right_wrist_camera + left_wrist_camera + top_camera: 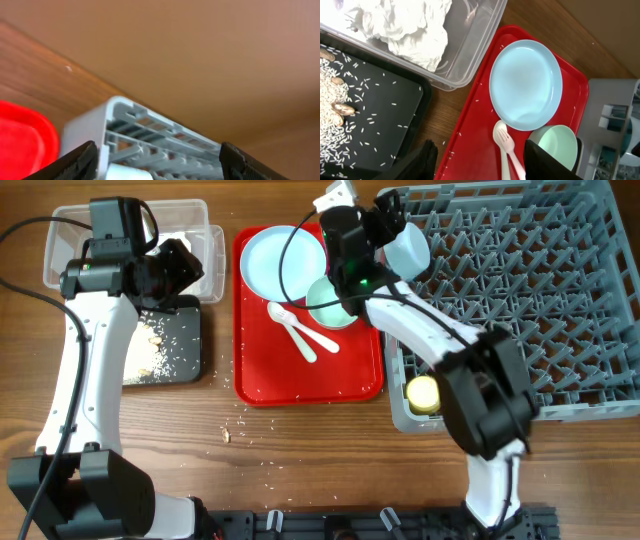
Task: Sort waste into correct bins and load items into the dishwasher rack
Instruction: 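Grasp the mint bowl with the right gripper and set it in the rack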
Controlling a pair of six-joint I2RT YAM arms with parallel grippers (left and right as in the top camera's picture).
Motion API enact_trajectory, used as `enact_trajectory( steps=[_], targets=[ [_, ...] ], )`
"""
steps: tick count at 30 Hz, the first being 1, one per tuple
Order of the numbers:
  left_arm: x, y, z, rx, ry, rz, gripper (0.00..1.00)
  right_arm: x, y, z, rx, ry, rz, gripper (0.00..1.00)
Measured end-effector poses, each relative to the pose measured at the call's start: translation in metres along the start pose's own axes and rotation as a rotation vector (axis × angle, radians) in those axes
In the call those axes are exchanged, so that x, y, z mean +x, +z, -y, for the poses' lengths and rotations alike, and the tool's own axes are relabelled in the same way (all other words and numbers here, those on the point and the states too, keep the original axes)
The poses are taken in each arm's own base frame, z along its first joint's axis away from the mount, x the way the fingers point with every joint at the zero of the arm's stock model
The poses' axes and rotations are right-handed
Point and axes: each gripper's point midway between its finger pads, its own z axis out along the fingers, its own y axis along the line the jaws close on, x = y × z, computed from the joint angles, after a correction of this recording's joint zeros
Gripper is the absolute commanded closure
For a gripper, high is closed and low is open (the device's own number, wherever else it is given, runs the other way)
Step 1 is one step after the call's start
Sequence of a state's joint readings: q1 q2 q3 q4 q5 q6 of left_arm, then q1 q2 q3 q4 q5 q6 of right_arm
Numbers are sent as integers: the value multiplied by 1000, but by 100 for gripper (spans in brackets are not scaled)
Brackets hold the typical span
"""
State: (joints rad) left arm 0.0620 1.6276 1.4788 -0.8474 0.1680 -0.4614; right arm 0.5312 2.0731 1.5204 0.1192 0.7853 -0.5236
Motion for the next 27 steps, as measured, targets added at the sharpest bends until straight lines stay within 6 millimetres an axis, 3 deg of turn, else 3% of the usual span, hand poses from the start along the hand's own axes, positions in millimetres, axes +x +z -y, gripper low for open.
enact_trajectory(
  steps=[1,5,7,10,13,18,21,24,27],
  targets=[
    [0,0,0,1,0,2,44,-5,-15,-7,-130,72,9,0],
    [0,0,0,0,0,-1,43,-14,-84,-22,-556,344,-55,0],
    [0,0,0,0,0,-1,43,8,-106,-35,-663,459,-213,1],
    [0,0,0,-1,0,-2,43,59,-127,-58,-707,607,-508,15],
    [0,0,0,-1,0,-2,43,91,-127,-84,-704,713,-681,25],
    [1,0,-1,-3,-1,-6,41,120,-117,-127,-724,751,-829,42],
    [3,0,-1,-6,-2,-11,38,136,-110,-133,-720,793,-901,62],
    [3,0,-2,-6,-2,-12,37,144,-101,-132,-721,832,-936,95],
    [3,0,-2,-6,-2,-12,26,145,-104,-135,-732,831,-948,96]
  ],
)
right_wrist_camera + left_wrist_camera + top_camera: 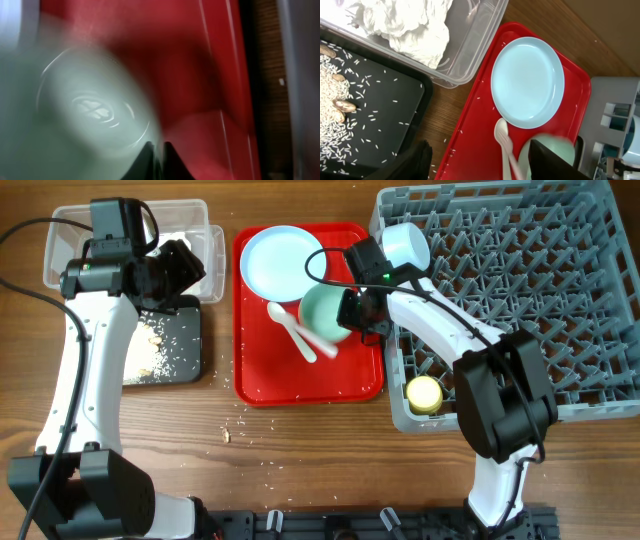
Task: Sort waste into correct bins and load items into the dishwasher rack
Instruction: 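Grasp the mint bowl with the right gripper and set it in the rack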
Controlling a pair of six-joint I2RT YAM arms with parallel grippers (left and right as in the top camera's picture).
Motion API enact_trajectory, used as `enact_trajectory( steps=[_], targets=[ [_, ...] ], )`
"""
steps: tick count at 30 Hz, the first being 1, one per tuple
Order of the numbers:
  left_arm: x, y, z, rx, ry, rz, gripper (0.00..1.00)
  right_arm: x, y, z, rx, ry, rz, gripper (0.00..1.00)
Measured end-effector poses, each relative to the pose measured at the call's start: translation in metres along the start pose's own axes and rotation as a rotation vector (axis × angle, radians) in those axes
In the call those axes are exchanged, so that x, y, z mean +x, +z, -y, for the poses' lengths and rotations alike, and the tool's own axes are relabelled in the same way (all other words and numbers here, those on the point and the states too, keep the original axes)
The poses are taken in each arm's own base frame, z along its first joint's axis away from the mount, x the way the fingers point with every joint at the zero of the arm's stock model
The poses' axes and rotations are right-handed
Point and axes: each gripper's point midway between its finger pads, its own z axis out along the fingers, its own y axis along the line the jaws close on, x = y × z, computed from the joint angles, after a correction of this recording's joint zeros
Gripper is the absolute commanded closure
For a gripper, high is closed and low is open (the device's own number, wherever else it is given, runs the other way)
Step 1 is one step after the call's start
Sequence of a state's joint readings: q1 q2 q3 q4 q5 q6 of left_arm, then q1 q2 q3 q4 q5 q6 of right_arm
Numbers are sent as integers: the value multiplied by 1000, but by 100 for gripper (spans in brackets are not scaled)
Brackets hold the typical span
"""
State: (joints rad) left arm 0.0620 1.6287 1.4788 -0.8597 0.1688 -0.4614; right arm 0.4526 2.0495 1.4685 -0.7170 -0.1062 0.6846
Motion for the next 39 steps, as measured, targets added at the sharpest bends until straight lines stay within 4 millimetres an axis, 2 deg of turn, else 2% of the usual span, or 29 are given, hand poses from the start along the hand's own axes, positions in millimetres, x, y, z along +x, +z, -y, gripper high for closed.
enact_trajectory(
  steps=[2,6,8,9,10,11,12,13,16,18,19,21,23,28,35,39],
  targets=[
    [0,0,0,-1,4,0,19,1,0,0,0,-9,-4,96],
    [0,0,0,-1,3,0,16,-3,-7,-4,-11,-83,13,96],
    [0,0,0,-1,3,0,15,-13,-39,-10,-31,-148,85,96],
    [0,0,0,0,3,0,15,-21,-64,-16,-47,-177,148,96],
    [0,0,0,-1,3,0,16,-31,-102,-20,-58,-200,244,96],
    [0,0,0,-1,3,0,16,-41,-142,-20,-55,-213,349,96],
    [0,0,0,-1,3,0,17,-51,-198,-18,-53,-204,496,96],
    [0,0,0,0,4,1,17,-54,-235,-1,17,-182,594,96],
    [-1,0,1,3,5,6,17,-43,-296,61,284,-134,734,96],
    [-2,0,1,3,5,7,17,-36,-314,98,492,-124,757,96],
    [-2,0,1,4,5,7,17,-37,-316,113,606,-126,761,96],
    [-3,0,2,6,6,11,17,-42,-304,126,763,-173,739,95],
    [-7,0,4,15,9,27,17,-53,-282,129,897,-273,677,96],
    [-10,0,6,24,12,43,17,-82,-250,126,1135,-475,589,96],
    [-17,-1,10,39,17,68,14,-91,-197,130,1281,-702,373,96],
    [-22,-1,13,53,21,91,11,-87,-184,118,1277,-755,361,96]
  ],
)
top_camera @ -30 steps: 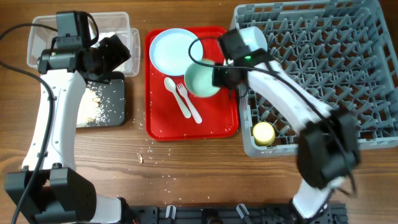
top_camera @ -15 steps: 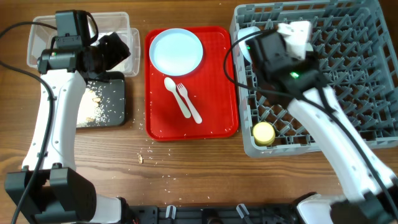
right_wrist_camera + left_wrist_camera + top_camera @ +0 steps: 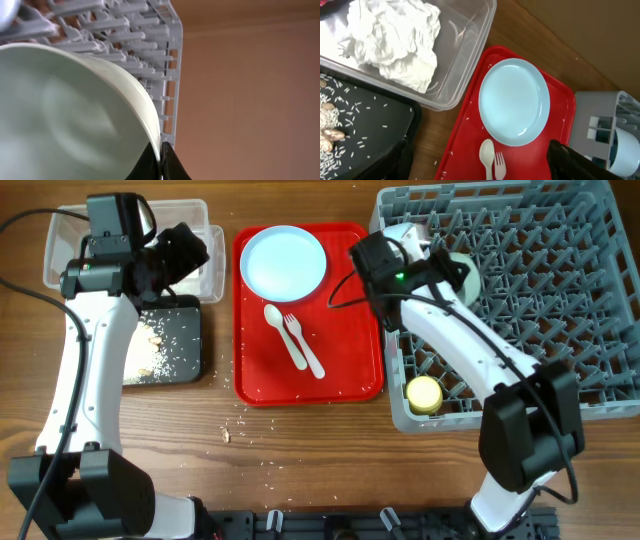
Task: Sort waste into correct bins and load items into the dishwasher rack
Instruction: 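Grasp the mint bowl with the right gripper and set it in the rack, then grasp the light-blue plate with the right gripper and stand it in the rack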
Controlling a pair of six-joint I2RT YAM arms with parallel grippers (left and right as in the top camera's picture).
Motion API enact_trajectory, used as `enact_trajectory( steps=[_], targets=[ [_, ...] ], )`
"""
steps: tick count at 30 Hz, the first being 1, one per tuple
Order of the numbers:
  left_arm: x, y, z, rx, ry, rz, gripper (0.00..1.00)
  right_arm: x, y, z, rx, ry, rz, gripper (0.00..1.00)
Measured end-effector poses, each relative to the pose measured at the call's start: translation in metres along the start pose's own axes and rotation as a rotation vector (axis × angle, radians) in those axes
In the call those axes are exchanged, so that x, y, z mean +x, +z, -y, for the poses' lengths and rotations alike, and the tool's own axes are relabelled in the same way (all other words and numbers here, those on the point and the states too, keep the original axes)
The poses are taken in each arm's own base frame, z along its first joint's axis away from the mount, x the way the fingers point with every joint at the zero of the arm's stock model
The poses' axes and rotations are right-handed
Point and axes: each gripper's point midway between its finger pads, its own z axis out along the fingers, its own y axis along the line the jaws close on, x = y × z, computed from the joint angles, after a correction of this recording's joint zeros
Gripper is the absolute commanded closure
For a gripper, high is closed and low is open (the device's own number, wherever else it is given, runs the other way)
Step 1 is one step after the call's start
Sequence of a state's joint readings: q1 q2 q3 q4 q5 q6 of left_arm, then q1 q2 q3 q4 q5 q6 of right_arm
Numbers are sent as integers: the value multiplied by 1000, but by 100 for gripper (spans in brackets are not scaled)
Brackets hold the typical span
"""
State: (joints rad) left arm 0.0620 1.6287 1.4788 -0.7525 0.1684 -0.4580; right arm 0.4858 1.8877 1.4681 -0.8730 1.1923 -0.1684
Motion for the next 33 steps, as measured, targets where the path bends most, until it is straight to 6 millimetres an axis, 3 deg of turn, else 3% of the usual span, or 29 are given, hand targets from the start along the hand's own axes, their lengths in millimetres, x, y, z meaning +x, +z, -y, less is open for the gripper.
enact_trajectory(
  steps=[4,5,9,10,15,16,19,21,23,24,26,28,31,33],
  targets=[
    [-4,0,2,9,3,15,9,-10,-20,-15,-39,-27,58,96],
    [-4,0,2,9,3,16,9,-10,-21,-15,-39,-29,58,91],
    [-4,0,3,10,4,18,8,-14,-32,-30,-90,-55,86,40],
    [-4,0,3,11,4,18,8,-16,-37,-35,-102,-63,100,33],
    [-6,0,3,14,5,24,7,-40,-92,-78,-256,-73,259,26],
    [-6,0,3,14,5,24,7,-44,-95,-81,-281,-56,274,24],
    [-6,0,3,14,5,24,7,-62,-103,-68,-350,79,343,11],
    [-4,0,2,10,3,17,7,-76,-115,-40,-430,249,421,0],
    [-2,0,1,4,1,7,7,-85,-139,-14,-603,394,522,0],
    [0,0,0,-1,0,-1,7,-93,-166,-19,-798,417,598,0],
    [3,0,-2,-6,-2,-10,6,-106,-198,-22,-1026,472,681,3],
    [4,0,-2,-9,-3,-15,5,-118,-221,-46,-1228,485,694,11],
    [4,0,-2,-9,-3,-15,5,-130,-217,-103,-1359,499,567,26],
    [4,0,-2,-8,-3,-15,5,-138,-200,-131,-1352,560,474,26]
  ],
)
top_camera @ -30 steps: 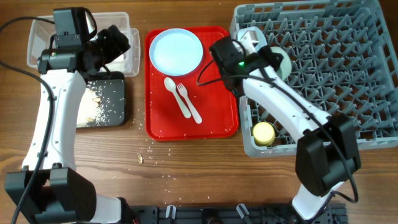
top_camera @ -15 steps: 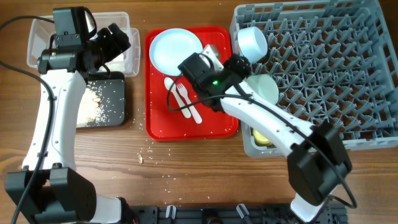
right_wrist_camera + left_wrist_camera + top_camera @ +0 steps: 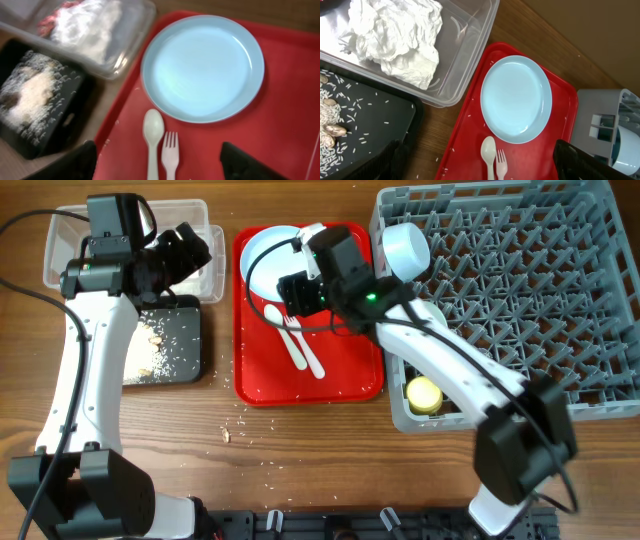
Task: Sort waste into correct bins and load items into the dishwasher rack
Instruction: 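Grasp the light-blue plate with the right gripper and stand it in the rack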
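On the red tray lie a light blue plate, a white spoon and a pale pink fork. My right gripper hangs open over the plate's near edge, above the spoon and fork, with nothing between its fingers. The pale green bowl rests in the grey dishwasher rack, partly behind my right arm. A light blue cup sits at the rack's left corner. My left gripper is open over the clear bin, holding nothing.
A clear plastic bin holds crumpled white paper. In front of it a black tray carries rice and peanuts. A yellow round item sits in the rack's front-left compartment. Rice grains are scattered on the wooden table.
My right gripper held the green bowl over the rack's left part; now it is open over the red tray and the bowl lies in the rack. The left arm has barely moved.
First my right gripper was open at the rack's left corner, with the bowl on the tray. Then it was shut on the bowl's rim on the tray. Then it held the bowl over the rack. Now the bowl is in the rack and the gripper is over the tray.
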Controlling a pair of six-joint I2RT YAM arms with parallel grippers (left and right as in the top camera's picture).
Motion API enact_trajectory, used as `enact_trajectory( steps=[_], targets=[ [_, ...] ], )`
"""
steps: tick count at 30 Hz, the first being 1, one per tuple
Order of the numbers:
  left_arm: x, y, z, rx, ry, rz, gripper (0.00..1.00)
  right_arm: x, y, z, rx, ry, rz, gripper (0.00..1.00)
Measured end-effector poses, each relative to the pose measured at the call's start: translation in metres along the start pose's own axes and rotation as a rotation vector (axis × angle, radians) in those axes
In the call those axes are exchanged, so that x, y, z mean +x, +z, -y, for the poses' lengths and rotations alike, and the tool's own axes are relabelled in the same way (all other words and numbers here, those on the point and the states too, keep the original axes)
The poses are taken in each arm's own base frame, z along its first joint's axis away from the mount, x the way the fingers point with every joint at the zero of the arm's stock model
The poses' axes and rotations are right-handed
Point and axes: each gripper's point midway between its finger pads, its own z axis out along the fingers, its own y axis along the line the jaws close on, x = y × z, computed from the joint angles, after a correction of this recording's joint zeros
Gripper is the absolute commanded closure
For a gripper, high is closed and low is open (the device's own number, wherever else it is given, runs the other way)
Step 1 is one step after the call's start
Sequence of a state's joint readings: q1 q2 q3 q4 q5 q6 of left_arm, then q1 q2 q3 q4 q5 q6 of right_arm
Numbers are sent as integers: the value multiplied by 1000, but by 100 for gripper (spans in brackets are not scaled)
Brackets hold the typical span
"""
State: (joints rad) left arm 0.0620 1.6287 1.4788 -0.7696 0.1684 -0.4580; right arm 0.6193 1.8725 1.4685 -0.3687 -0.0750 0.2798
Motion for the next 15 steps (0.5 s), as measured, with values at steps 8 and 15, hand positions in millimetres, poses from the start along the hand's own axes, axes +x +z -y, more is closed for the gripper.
enact_trajectory(
  steps=[8,15],
  targets=[
    [1,0,-1,-5,-1,-2,0,21,66,83,175,336,6,43],
    [-12,-2,-23,-136,0,74,0,42,113,110,168,474,-57,49]
  ],
)
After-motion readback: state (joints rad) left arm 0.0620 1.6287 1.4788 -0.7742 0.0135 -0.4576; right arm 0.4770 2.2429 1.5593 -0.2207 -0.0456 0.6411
